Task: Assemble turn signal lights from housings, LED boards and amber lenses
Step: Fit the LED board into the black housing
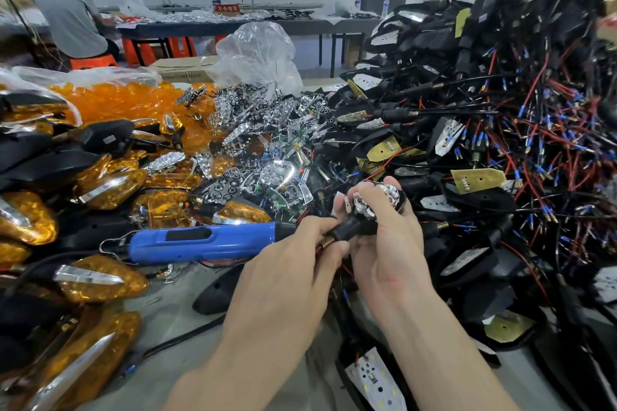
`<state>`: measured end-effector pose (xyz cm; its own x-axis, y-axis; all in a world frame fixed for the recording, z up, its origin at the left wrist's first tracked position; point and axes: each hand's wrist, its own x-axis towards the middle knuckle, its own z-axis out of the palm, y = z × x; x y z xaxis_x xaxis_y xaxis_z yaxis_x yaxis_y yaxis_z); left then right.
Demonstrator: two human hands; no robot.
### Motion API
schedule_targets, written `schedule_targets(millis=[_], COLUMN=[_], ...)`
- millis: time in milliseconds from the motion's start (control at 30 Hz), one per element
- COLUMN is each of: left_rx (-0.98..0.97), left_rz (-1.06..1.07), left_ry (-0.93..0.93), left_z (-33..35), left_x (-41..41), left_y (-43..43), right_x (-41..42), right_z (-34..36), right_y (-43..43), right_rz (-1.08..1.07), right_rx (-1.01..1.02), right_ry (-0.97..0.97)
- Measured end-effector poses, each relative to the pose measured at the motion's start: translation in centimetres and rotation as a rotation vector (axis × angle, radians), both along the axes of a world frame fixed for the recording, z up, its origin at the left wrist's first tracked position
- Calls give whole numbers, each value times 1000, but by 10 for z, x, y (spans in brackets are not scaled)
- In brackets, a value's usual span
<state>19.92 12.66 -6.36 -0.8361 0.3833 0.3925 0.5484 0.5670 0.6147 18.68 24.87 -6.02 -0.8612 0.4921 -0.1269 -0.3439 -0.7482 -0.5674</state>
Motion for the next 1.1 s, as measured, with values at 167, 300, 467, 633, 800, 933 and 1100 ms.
schedule_targets(millis=[167, 300, 467, 633, 800, 933, 1100], left_rx=[-51, -107, -45, -72, -89, -32, 5], left_rz=[67, 118, 141, 164, 167, 147, 133], left_ry=[114, 253, 304, 388, 426, 422, 402], left_z=[7, 12, 13, 9, 3, 1, 0], left_x=[-3, -2, -1, -3, -8, -8, -7], left_y=[-8, -9, -10, -6, -5, -7, -6], right_x=[0, 2, 2, 1, 4, 4, 5], right_z=[-1, -4, -12, -22, -20, -17, -18], right_y=[-2, -4, -7, -5, -5, -5, -5], right_rz=[16, 10, -14, -128, -175, -151, -181], right_rx=[217, 359, 635, 814, 953, 917, 909], right_ry=[-29, -59, -122, -106, -105, -111, -141])
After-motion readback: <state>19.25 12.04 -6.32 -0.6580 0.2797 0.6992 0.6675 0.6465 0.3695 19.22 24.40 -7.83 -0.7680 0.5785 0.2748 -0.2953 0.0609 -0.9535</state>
